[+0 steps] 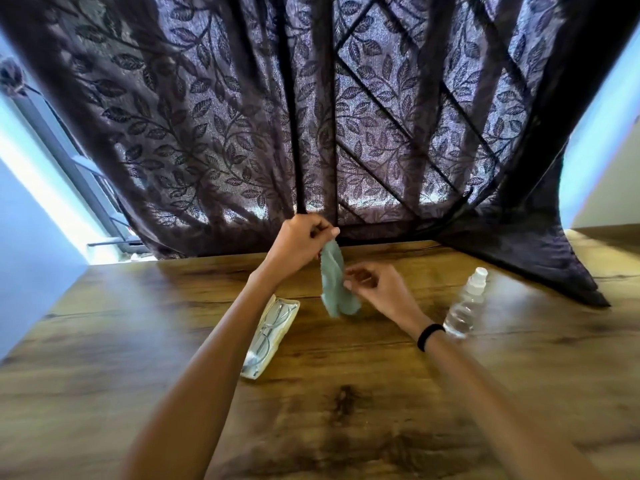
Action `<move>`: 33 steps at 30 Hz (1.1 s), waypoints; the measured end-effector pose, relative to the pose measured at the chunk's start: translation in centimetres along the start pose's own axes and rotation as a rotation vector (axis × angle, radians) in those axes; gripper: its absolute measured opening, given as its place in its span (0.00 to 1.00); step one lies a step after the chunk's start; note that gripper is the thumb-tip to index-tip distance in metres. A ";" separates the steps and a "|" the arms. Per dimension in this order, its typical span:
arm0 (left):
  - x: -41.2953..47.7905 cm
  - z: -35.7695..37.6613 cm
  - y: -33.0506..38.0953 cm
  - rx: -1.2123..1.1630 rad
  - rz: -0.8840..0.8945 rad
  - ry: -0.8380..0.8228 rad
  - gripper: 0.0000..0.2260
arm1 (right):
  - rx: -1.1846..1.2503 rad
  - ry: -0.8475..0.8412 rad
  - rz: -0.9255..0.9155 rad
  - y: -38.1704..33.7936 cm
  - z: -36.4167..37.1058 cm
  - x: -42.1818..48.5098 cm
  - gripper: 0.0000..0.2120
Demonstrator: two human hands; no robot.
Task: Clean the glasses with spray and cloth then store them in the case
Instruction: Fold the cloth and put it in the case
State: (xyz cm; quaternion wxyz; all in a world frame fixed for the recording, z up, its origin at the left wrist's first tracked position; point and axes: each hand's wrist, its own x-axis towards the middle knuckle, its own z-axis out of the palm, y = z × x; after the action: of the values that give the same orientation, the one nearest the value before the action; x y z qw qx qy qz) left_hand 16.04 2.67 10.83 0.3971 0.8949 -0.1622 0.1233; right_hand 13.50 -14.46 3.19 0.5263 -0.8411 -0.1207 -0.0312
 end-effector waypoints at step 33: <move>-0.8 -1.2 1.7 -0.144 0.056 -0.197 0.07 | 0.212 -0.145 0.014 -1.3 0.6 -1.2 0.11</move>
State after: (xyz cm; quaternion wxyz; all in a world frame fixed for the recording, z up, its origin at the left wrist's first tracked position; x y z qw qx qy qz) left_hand 14.55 2.66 12.53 0.4390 0.8668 -0.2339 0.0340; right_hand 11.95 -13.57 3.84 0.6026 -0.7815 -0.1551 0.0461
